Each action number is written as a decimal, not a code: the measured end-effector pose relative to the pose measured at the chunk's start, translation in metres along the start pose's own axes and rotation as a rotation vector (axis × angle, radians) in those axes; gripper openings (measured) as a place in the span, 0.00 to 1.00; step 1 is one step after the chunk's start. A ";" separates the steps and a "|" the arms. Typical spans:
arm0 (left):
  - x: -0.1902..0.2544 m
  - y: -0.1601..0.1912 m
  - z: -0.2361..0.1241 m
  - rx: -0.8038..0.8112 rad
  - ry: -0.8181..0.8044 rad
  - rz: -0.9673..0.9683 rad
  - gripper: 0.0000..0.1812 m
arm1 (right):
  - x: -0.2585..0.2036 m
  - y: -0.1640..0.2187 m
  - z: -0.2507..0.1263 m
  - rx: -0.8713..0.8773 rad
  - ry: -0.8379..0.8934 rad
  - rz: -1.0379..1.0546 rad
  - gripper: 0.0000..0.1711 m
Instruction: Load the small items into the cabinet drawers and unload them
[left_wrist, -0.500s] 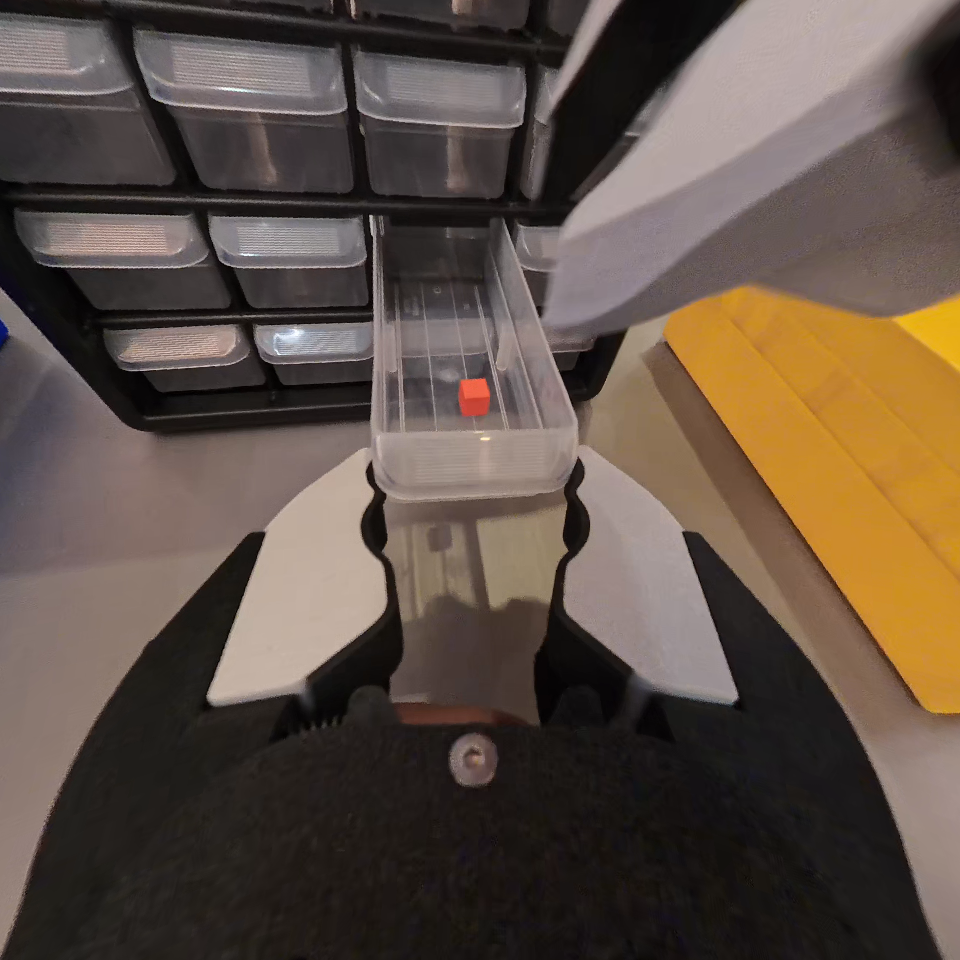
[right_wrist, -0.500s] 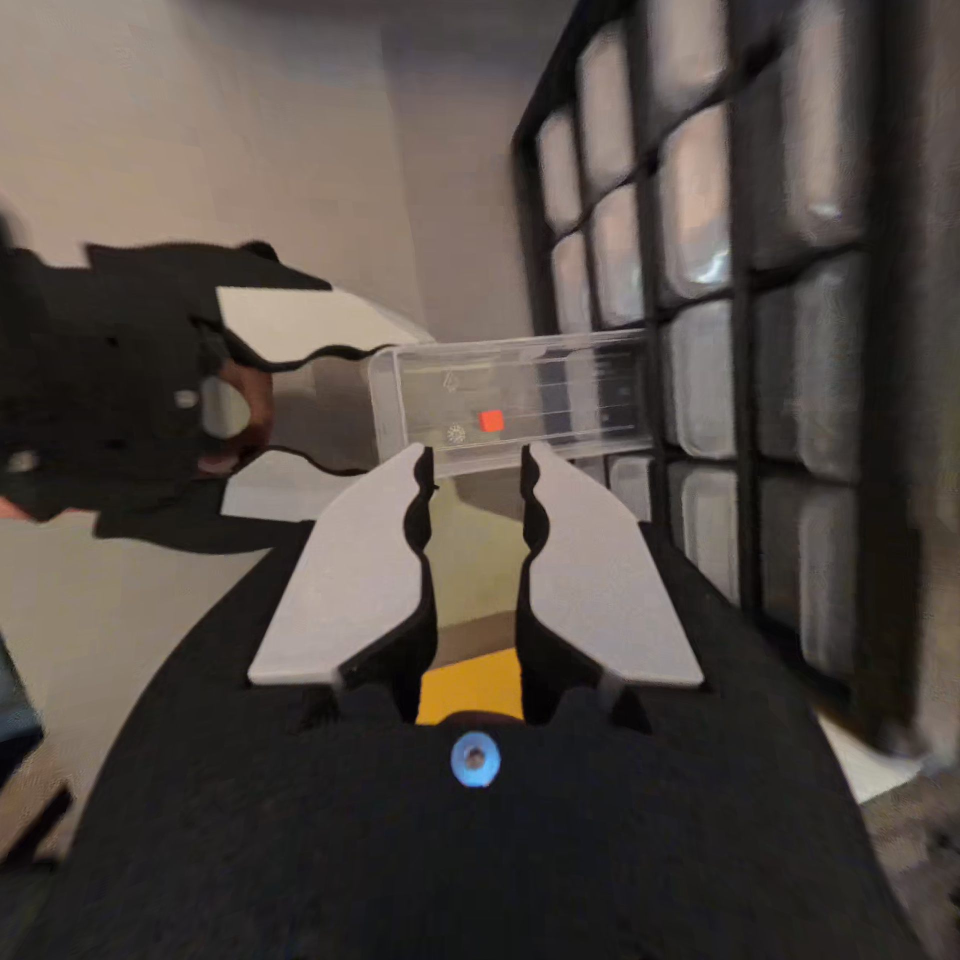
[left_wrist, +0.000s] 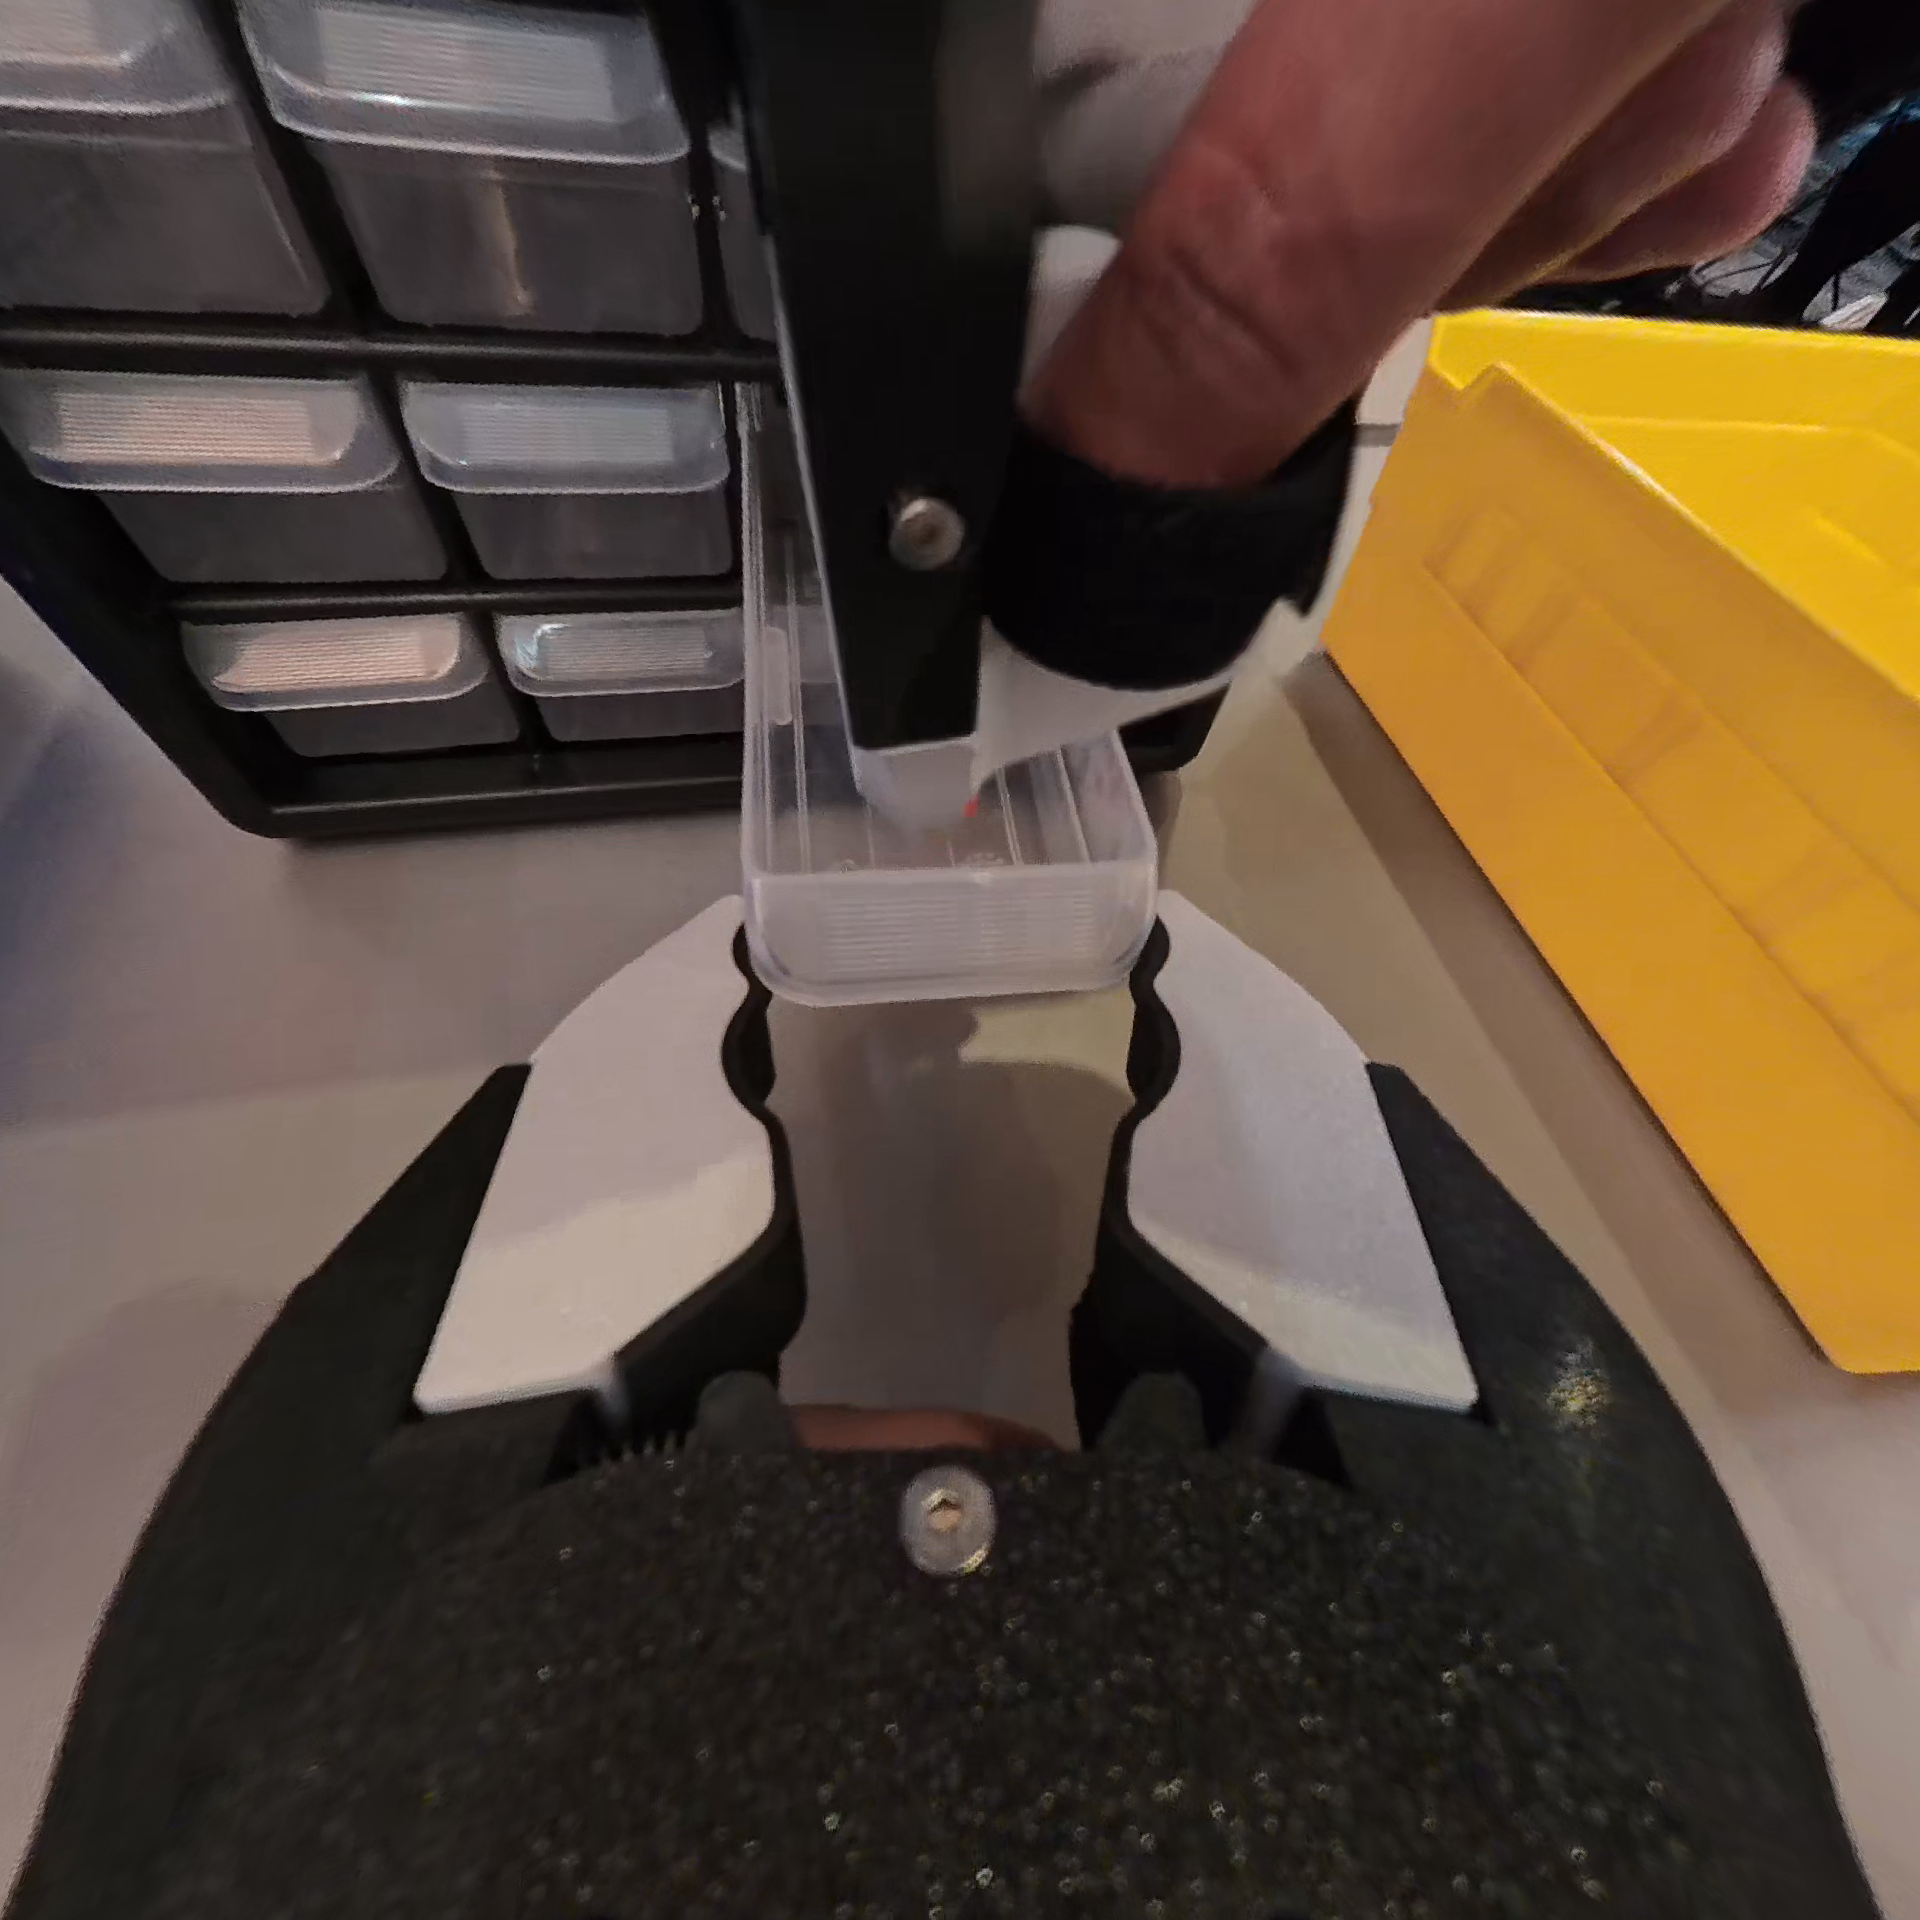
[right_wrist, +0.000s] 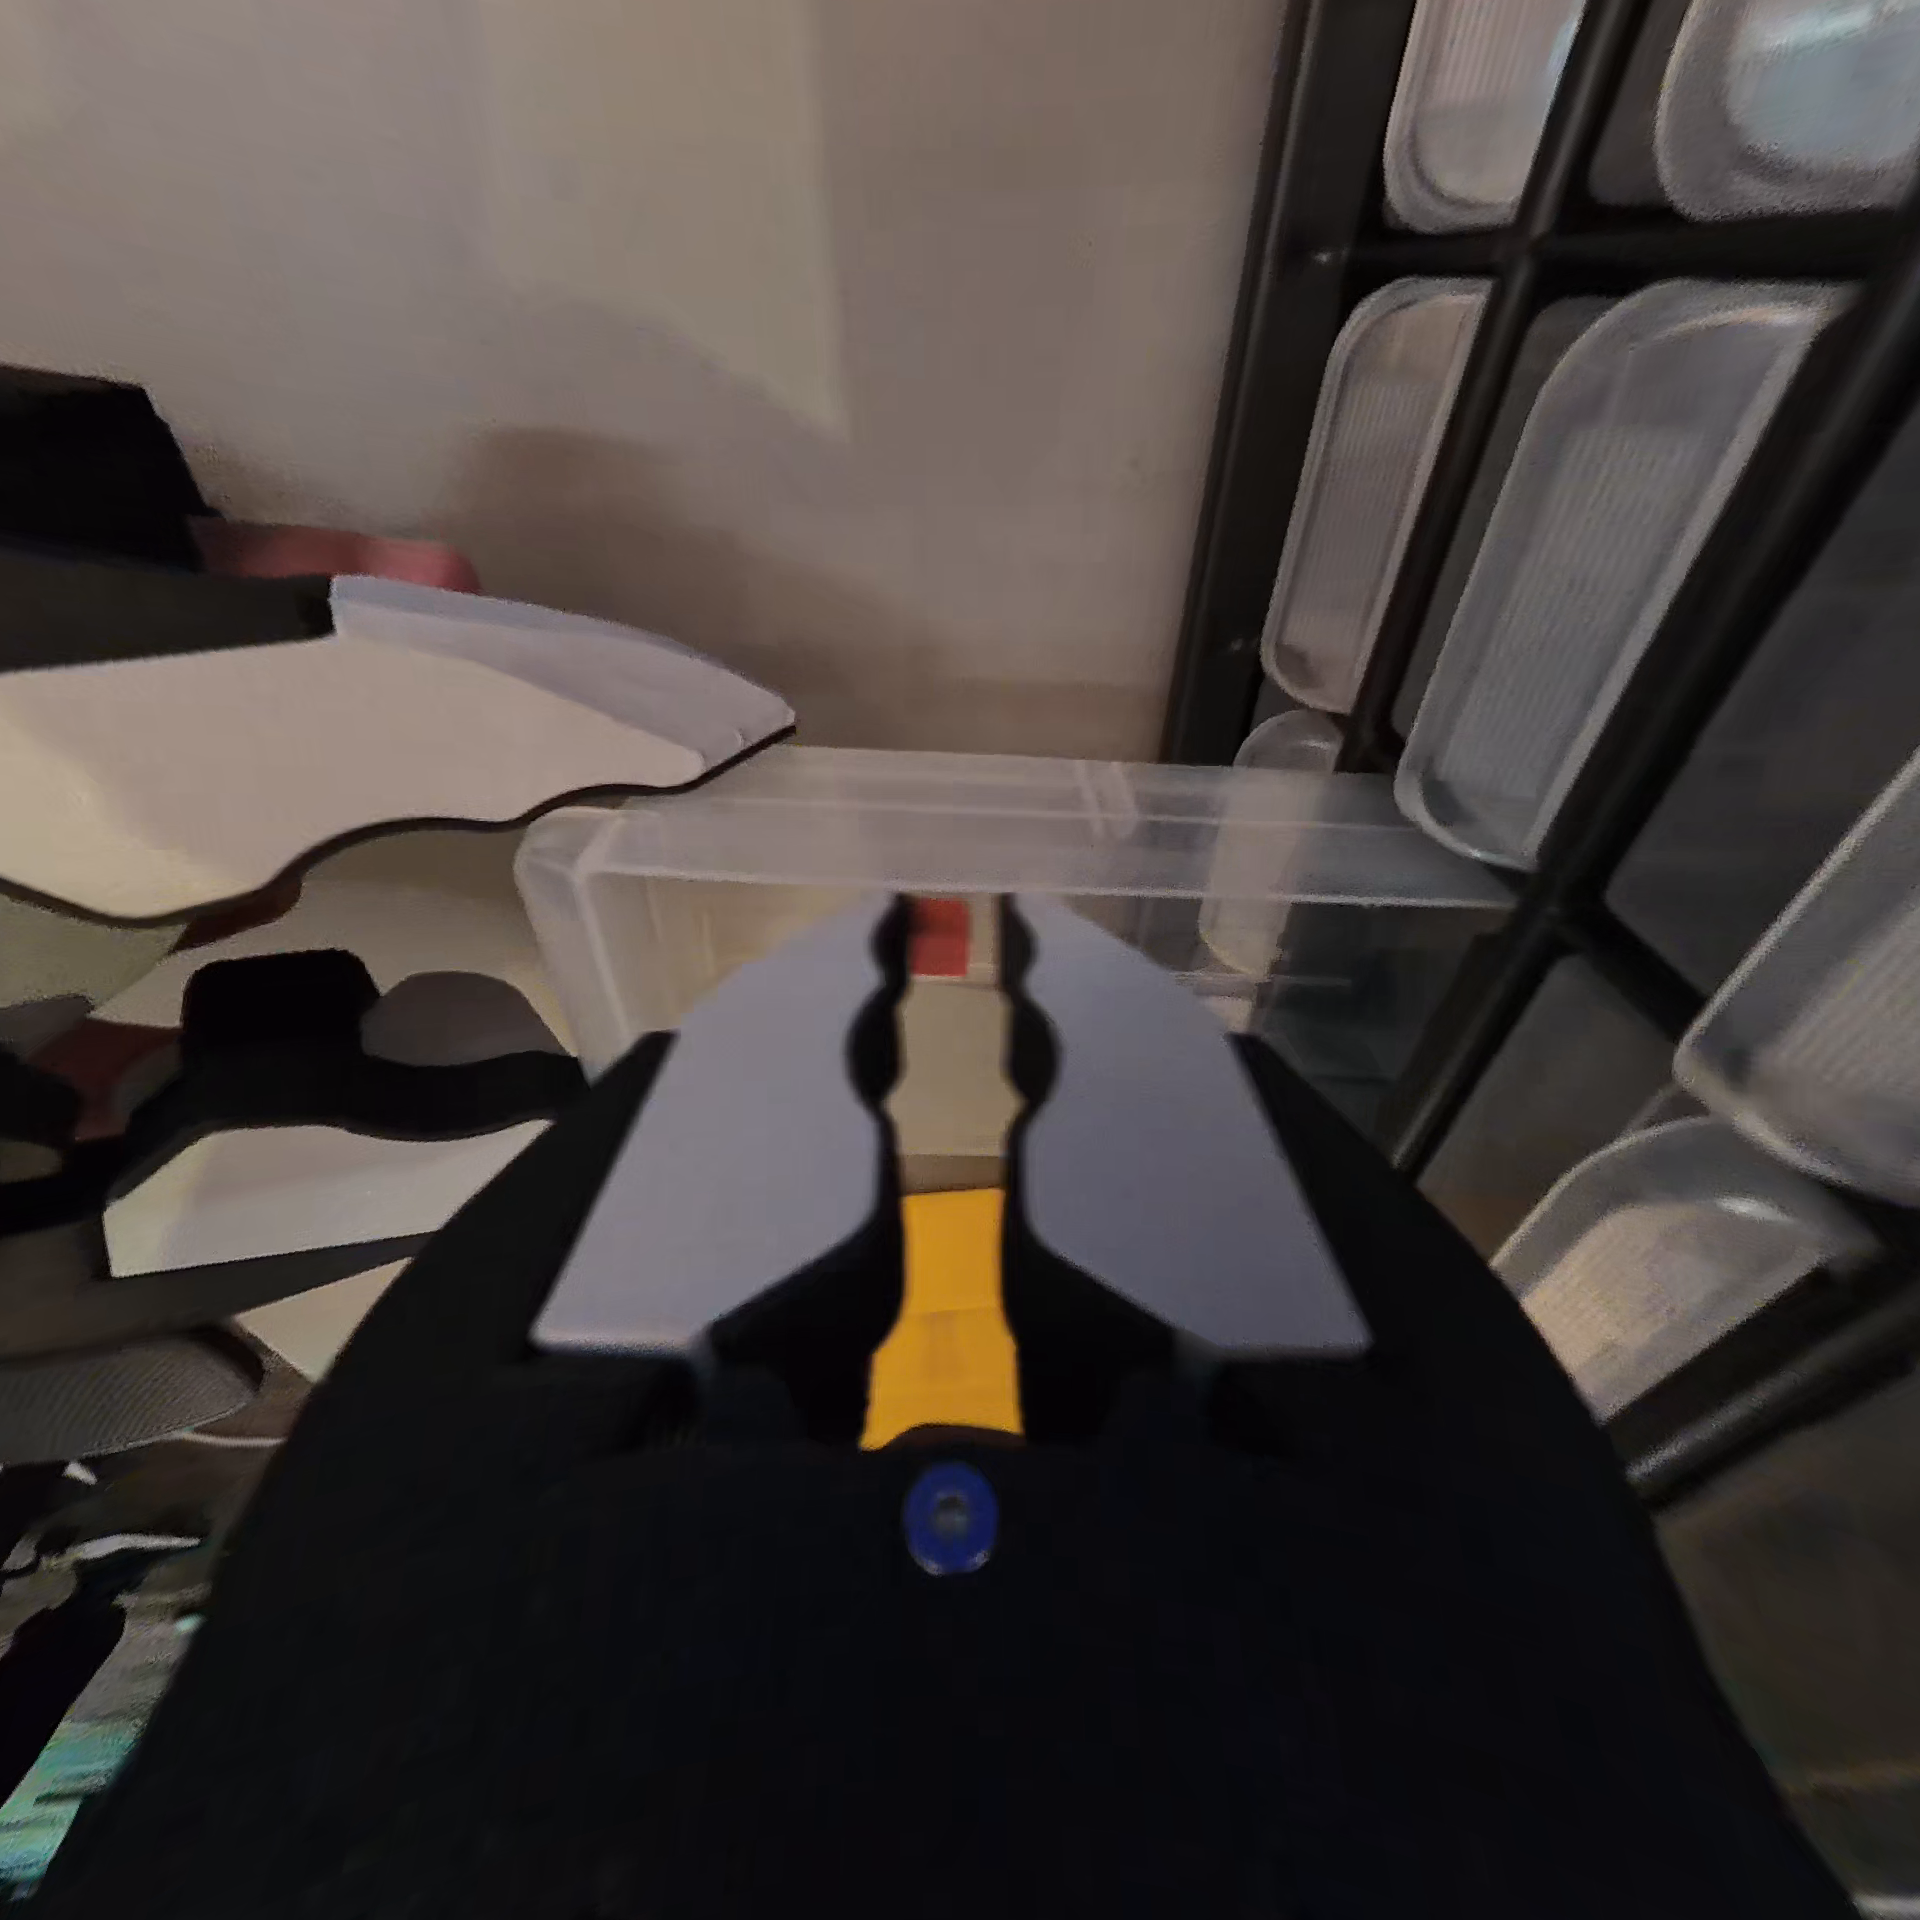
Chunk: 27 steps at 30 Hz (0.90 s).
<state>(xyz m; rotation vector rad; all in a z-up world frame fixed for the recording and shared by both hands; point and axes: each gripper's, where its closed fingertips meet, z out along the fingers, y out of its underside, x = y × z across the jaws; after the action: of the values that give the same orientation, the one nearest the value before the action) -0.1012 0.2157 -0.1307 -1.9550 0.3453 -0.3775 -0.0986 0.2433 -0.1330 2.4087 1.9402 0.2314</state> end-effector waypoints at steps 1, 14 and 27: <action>0.000 0.000 0.000 0.001 0.002 -0.001 0.37 | 0.000 0.001 0.000 -0.013 0.001 -0.007 0.00; 0.002 -0.003 0.000 0.016 -0.003 0.003 0.37 | -0.004 0.013 -0.044 0.089 0.061 0.007 0.16; 0.001 -0.010 -0.003 0.028 -0.007 0.012 0.37 | 0.005 0.017 -0.009 -0.146 -0.012 0.005 0.06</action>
<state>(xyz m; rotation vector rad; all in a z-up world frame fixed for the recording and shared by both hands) -0.1007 0.2167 -0.1206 -1.9256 0.3451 -0.3657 -0.0823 0.2439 -0.1219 2.3172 1.8428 0.3453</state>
